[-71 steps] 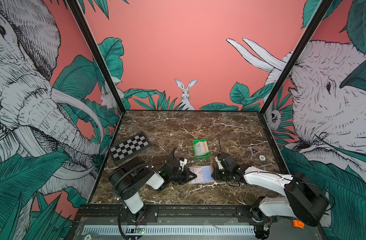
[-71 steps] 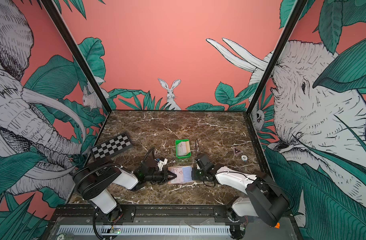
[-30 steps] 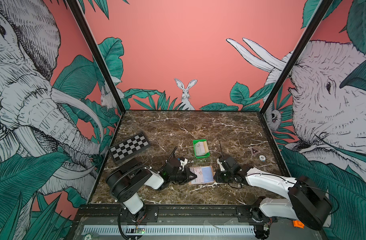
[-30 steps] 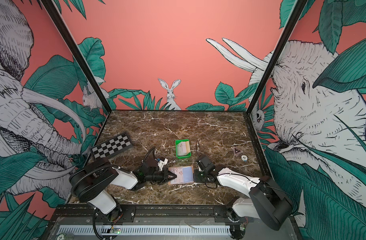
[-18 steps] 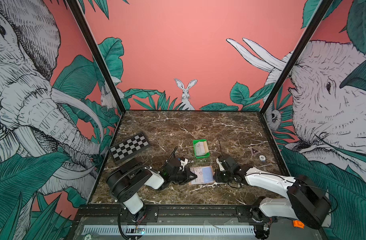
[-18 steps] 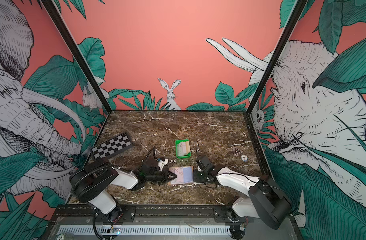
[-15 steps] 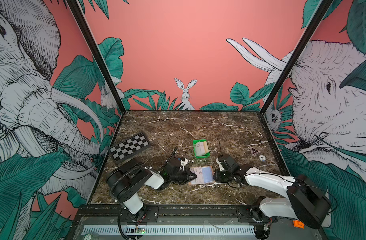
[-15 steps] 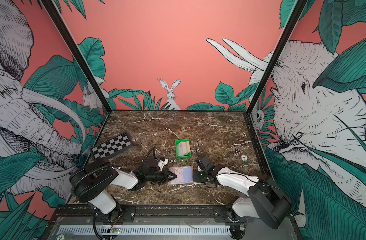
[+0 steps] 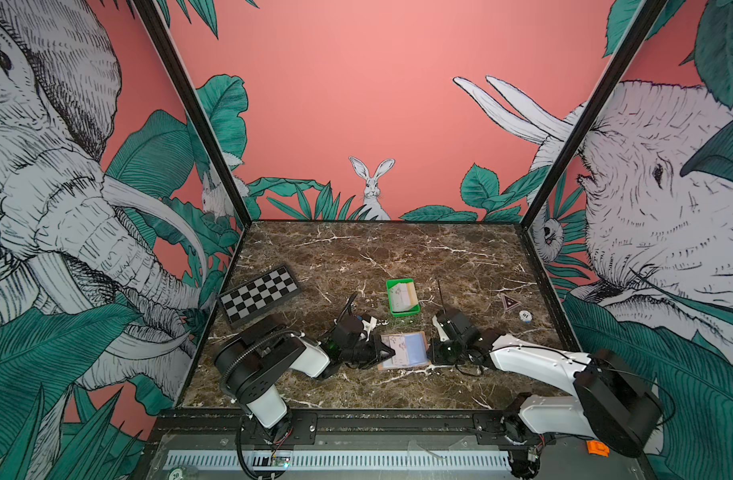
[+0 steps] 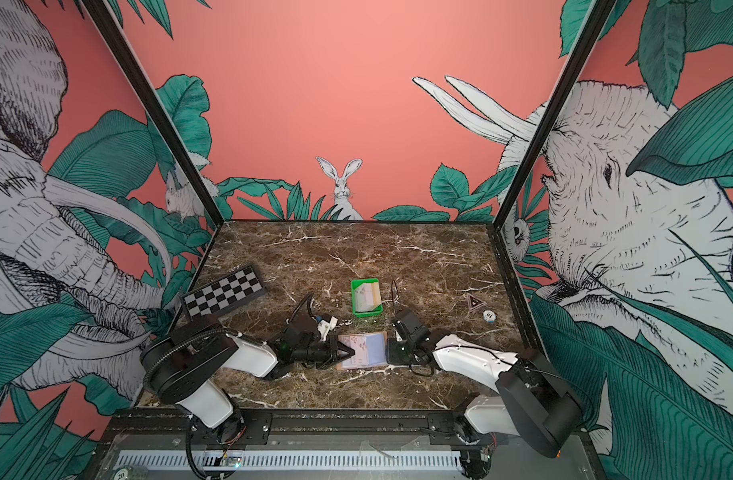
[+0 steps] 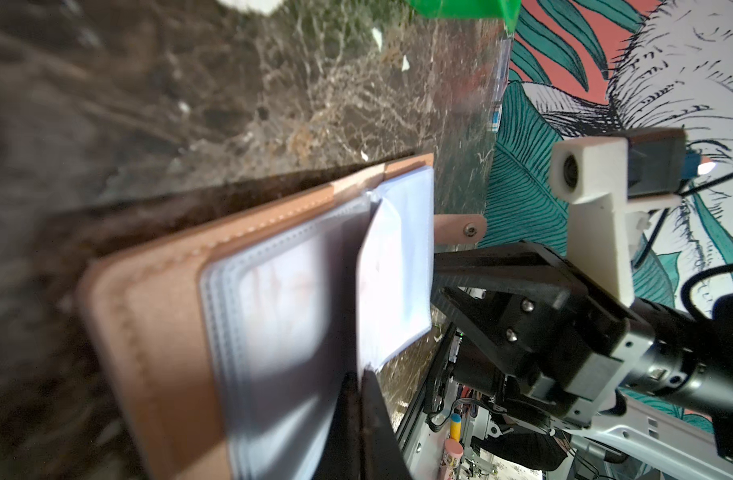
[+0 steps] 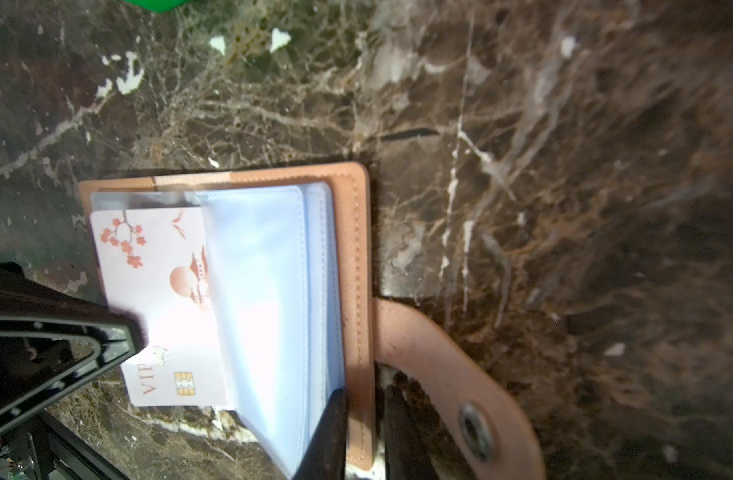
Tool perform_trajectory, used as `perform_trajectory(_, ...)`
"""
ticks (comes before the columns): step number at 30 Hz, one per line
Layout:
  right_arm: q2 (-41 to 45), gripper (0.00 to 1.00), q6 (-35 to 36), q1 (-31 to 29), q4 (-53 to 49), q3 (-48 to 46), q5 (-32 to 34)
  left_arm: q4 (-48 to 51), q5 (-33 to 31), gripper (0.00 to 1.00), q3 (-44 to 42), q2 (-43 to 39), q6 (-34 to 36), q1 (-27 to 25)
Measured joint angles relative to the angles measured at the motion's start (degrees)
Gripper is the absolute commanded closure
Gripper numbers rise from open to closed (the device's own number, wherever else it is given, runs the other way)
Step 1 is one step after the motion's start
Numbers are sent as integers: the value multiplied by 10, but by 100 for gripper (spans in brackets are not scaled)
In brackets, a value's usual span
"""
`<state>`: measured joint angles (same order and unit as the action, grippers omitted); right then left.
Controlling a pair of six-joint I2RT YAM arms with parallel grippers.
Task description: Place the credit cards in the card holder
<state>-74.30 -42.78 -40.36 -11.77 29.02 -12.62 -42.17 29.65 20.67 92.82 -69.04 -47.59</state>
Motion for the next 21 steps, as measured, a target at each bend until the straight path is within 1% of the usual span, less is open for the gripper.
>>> perform_trajectory(6, 0, 82, 0, 0, 0, 0, 0, 56, -19, 100, 0, -45, 16, 0)
perform_trajectory(21, 0, 82, 0, -3, 2, 0, 2, 66, -25, 100, 0, -48, 18, 0)
